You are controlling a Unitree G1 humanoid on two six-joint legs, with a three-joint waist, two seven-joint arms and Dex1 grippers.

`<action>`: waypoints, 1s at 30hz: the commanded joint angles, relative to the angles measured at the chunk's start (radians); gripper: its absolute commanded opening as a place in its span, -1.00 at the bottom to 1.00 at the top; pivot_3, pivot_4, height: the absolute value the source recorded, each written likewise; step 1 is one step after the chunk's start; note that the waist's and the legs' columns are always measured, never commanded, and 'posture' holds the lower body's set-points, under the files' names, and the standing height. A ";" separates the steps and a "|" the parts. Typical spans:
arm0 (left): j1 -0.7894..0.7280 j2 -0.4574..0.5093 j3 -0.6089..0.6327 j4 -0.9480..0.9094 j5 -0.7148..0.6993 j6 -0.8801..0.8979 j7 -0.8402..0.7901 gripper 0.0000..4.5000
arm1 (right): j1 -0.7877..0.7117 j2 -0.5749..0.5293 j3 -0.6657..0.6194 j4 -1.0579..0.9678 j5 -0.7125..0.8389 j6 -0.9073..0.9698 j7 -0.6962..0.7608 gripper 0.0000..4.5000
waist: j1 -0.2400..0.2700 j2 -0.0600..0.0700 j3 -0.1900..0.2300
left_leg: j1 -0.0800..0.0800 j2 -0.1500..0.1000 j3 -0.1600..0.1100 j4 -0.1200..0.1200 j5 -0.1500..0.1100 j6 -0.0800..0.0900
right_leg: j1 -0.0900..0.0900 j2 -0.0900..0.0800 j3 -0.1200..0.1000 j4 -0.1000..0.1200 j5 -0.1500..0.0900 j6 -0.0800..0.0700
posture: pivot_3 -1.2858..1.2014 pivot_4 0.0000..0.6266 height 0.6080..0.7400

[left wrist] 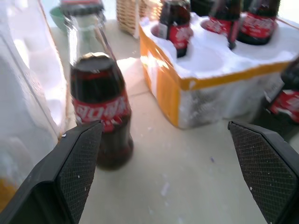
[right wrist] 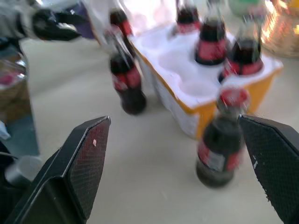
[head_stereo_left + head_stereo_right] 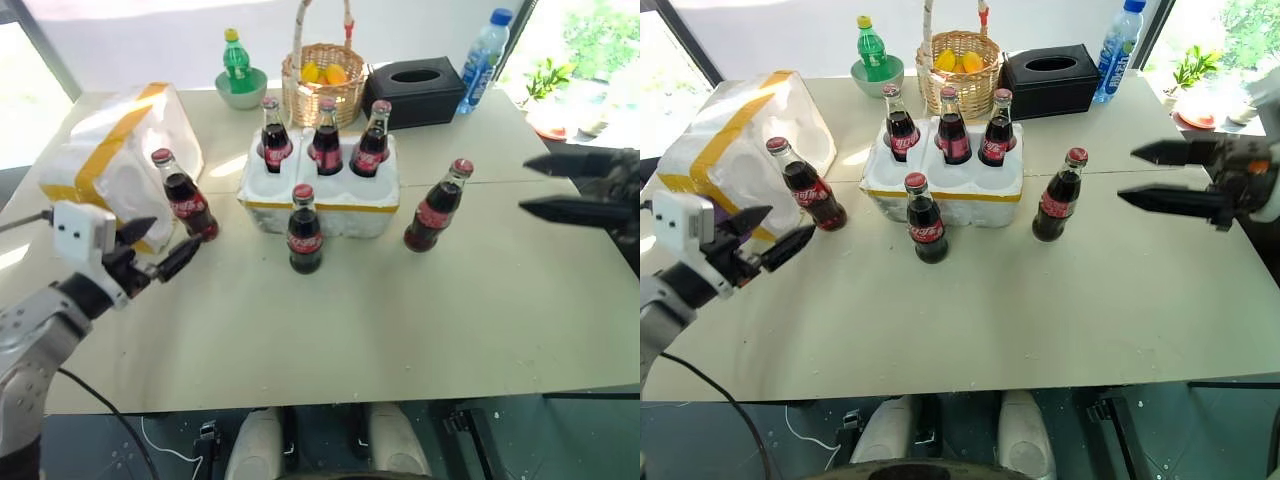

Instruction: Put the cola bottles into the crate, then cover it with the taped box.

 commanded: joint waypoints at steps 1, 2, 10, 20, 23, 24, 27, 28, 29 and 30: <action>-0.074 -0.015 -0.022 0.061 0.070 -0.046 0.056 0.99 | -0.082 -0.013 -0.041 -0.054 0.099 0.086 -0.066 1.00 | 0.003 0.000 0.000 | 0.000 0.000 0.000 0.000 0.000 0.000 | 0.000 0.000 0.000 0.000 0.000 0.000 | 0.03 -0.52 1.00; -0.101 -0.021 -0.032 0.086 0.085 -0.052 0.068 0.99 | -0.101 -0.006 -0.043 -0.065 0.118 0.101 -0.084 1.00 | 0.003 0.000 0.000 | 0.000 0.000 0.000 0.000 0.000 0.000 | 0.000 0.000 0.000 0.000 0.000 0.000 | 0.03 -0.52 1.00; -0.281 -0.052 -0.196 0.311 0.239 -0.145 0.047 0.99 | -0.145 0.058 -0.020 -0.113 0.172 0.111 -0.185 1.00 | 0.014 -0.001 0.000 | -0.001 -0.001 0.000 0.000 0.000 0.000 | 0.000 -0.001 0.000 0.000 0.000 0.001 | 0.03 -0.52 1.00; -0.408 -0.089 -0.311 0.569 0.363 -0.232 -0.022 0.99 | -0.183 0.105 0.004 -0.119 0.186 0.099 -0.241 1.00 | 0.024 -0.001 0.000 | -0.001 -0.001 0.001 0.000 0.000 0.000 | -0.001 0.000 -0.001 0.000 0.003 0.005 | 0.03 -0.52 1.00; -0.406 -0.101 -0.337 0.587 0.384 -0.242 -0.044 0.88 | -0.181 0.115 0.003 -0.122 0.186 0.096 -0.260 1.00 | 0.025 -0.001 0.000 | -0.001 -0.001 0.001 0.000 0.000 0.000 | 0.000 -0.001 -0.001 0.001 0.003 0.005 | 0.03 -0.52 1.00; -0.404 -0.102 -0.341 0.587 0.391 -0.241 -0.049 0.76 | -0.183 0.118 0.001 -0.122 0.187 0.098 -0.267 1.00 | 0.027 -0.001 0.000 | -0.001 -0.001 0.001 0.000 0.000 0.000 | 0.000 -0.001 -0.001 0.001 0.003 0.005 | 0.03 -0.52 1.00; -0.398 -0.099 -0.331 0.556 0.378 -0.220 -0.070 0.44 | -0.192 0.124 0.000 -0.115 0.189 0.101 -0.287 1.00 | 0.028 -0.001 0.000 | -0.001 -0.001 0.001 0.000 0.000 0.000 | 0.000 -0.001 -0.001 0.001 0.003 0.005 | 0.03 -0.52 1.00; -0.396 -0.096 -0.325 0.543 0.373 -0.218 -0.079 0.44 | -0.194 0.125 -0.003 -0.114 0.191 0.102 -0.292 1.00 | 0.028 -0.001 0.000 | -0.001 -0.001 0.001 0.000 0.000 0.000 | 0.000 -0.001 -0.001 0.001 0.003 0.005 | 0.03 -0.52 1.00; -0.396 -0.089 -0.317 0.529 0.365 -0.220 -0.093 0.44 | -0.194 0.125 -0.004 -0.112 0.191 0.102 -0.296 1.00 | 0.028 -0.001 0.000 | -0.001 -0.001 0.001 0.000 0.000 0.000 | 0.000 -0.001 -0.001 0.001 0.003 0.005 | 0.03 -0.52 1.00; -0.397 -0.083 -0.310 0.516 0.359 -0.224 -0.106 0.44 | -0.191 0.125 -0.006 -0.112 0.192 0.103 -0.300 1.00 | 0.027 -0.001 0.000 | -0.001 -0.001 0.001 0.000 0.000 0.000 | 0.000 -0.001 -0.001 0.001 0.003 0.005 | 0.03 -0.52 1.00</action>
